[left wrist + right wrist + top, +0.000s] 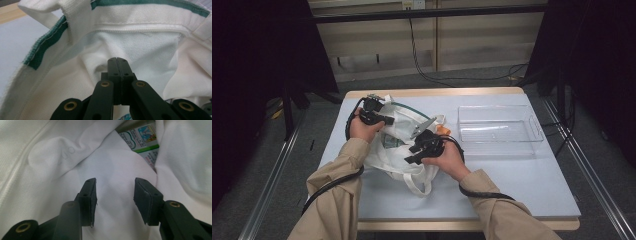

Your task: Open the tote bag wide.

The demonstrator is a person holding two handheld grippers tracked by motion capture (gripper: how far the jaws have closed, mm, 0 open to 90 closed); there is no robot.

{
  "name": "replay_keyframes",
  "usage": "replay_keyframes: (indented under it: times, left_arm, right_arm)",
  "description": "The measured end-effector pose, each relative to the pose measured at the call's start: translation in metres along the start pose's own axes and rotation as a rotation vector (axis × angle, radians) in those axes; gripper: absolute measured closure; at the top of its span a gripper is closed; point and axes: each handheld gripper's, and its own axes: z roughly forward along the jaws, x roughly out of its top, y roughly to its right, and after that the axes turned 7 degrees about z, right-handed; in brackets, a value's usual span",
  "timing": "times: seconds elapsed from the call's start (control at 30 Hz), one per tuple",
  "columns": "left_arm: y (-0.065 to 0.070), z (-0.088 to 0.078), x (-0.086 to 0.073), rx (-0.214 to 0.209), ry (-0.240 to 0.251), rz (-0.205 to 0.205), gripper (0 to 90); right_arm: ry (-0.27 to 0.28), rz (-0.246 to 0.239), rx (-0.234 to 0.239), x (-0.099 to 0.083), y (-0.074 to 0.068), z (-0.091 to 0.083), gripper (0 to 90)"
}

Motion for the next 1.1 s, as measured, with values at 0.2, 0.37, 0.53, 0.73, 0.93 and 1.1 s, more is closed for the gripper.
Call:
replay_keyframes:
  times: [0.2, 0.37, 0.53, 0.73, 0.93, 1.1]
  left_arm:
    - [0.0, 0.0, -0.002, -0.006, 0.008, -0.001, 90.0]
    - [0.0, 0.0, -0.003, -0.004, 0.005, -0.003, 90.0]
    - [0.0, -0.001, -0.004, -0.006, 0.004, -0.007, 90.0]
    - [0.001, -0.002, -0.005, -0.002, 0.009, -0.011, 90.0]
    - [-0.001, -0.001, -0.005, -0.004, 0.004, -0.01, 90.0]
    - [-0.003, 0.001, -0.006, -0.003, -0.001, -0.011, 90.0]
  right_arm:
    - [-0.022, -0.027, -0.029, -0.002, -0.004, 0.011, 47.5]
    - [-0.035, -0.053, -0.082, -0.004, -0.011, 0.018, 46.7]
    - [-0.053, -0.058, -0.099, -0.006, -0.013, 0.023, 61.5]
    - [-0.028, -0.015, -0.067, -0.01, -0.01, 0.023, 88.4]
    - [-0.039, -0.018, -0.073, -0.007, -0.013, 0.021, 89.7]
    - [-0.031, -0.028, -0.042, -0.008, -0.014, 0.014, 89.9]
